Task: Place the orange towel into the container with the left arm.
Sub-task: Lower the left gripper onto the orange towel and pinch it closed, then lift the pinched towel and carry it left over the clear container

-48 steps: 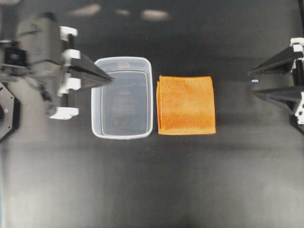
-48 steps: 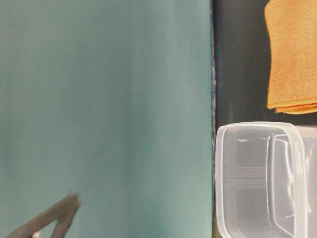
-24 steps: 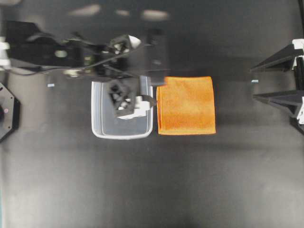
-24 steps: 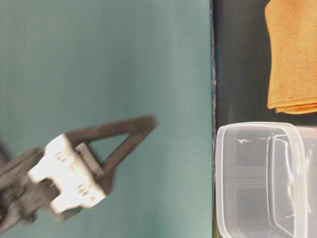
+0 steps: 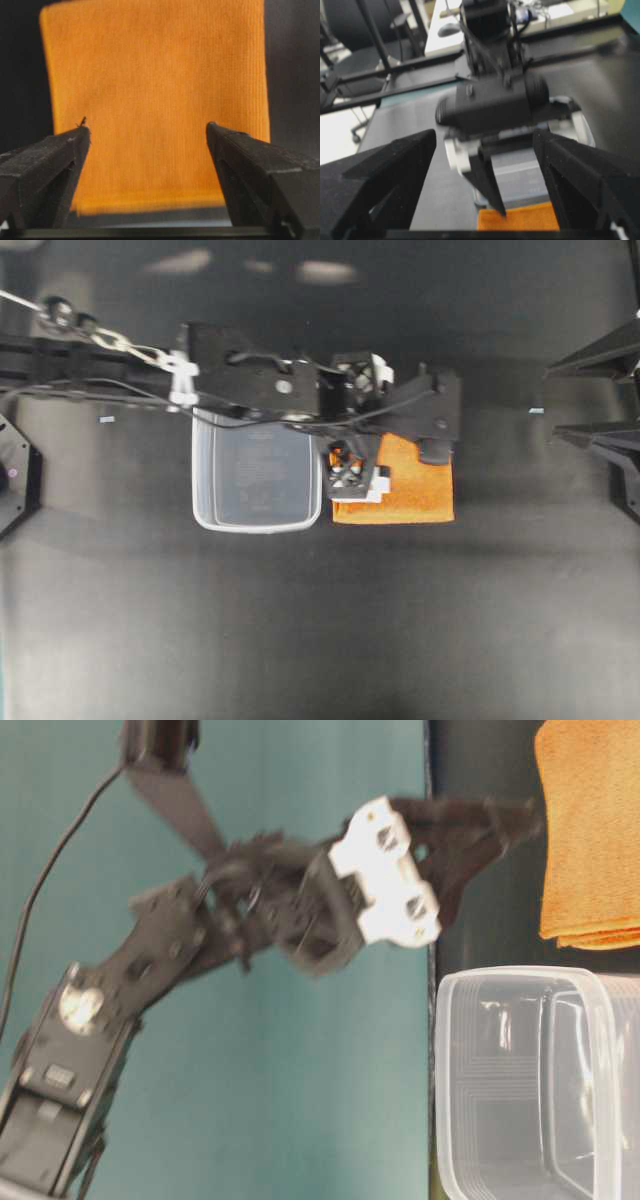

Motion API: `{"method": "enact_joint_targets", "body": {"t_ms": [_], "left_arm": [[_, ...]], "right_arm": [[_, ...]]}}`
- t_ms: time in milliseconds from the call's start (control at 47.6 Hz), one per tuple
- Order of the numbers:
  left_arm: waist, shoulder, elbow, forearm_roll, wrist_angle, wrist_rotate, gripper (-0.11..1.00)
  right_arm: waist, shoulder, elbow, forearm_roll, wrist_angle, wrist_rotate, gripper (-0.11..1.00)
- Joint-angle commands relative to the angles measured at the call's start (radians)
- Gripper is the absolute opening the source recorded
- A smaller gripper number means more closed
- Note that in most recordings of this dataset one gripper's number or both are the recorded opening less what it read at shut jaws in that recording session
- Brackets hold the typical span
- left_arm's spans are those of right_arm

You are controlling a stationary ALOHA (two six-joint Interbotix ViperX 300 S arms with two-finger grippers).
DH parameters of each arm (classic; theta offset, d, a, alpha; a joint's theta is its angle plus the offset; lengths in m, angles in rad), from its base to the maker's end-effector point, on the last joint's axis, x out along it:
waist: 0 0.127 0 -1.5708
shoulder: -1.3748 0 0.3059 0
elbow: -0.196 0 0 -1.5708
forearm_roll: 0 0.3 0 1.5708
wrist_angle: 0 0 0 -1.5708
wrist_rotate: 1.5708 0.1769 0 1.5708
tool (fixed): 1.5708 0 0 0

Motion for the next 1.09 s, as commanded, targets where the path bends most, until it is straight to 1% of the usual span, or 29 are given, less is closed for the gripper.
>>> {"method": "enact_joint_targets", "body": {"t_ms": [0,105,231,526,652,736,799,988,1030,1072], "left_arm": [[0.003,0.058,-0.054,0.003,0.000,-0.002,0.90],[0.003,0.115,-0.095,0.003,0.000,0.000,0.90],[0.003,0.158,-0.117,0.003,0.002,0.000,0.90],[-0.011,0.189,-0.084,0.003,-0.005,-0.003,0.90],[-0.015,0.187,-0.081,0.003,-0.005,-0.008,0.85],[-0.017,0.187,-0.081,0.003,-0.006,-0.008,0.76],[-0.018,0.186,-0.080,0.003,-0.006,-0.002,0.63],[-0.029,0.181,-0.087,0.005,-0.006,0.011,0.16],[-0.031,0.172,-0.091,0.003,-0.003,0.011,0.09],[-0.034,0.152,-0.089,0.003,0.003,0.011,0.06]], "right_arm": [[0.009,0.006,-0.008,0.002,-0.017,0.003,0.76],[0.014,0.008,-0.008,0.002,-0.025,0.003,0.76],[0.017,0.008,-0.008,0.002,-0.034,0.005,0.76],[0.017,0.015,-0.003,0.002,-0.032,0.006,0.76],[0.017,0.015,-0.003,0.002,-0.032,0.005,0.76],[0.017,0.015,-0.003,0.000,-0.032,0.005,0.76],[0.017,0.015,-0.003,0.002,-0.032,0.002,0.76],[0.017,0.012,-0.005,0.000,-0.032,0.005,0.76],[0.017,0.009,-0.006,0.002,-0.034,0.003,0.76],[0.017,0.008,-0.006,0.002,-0.035,0.002,0.76]]}}
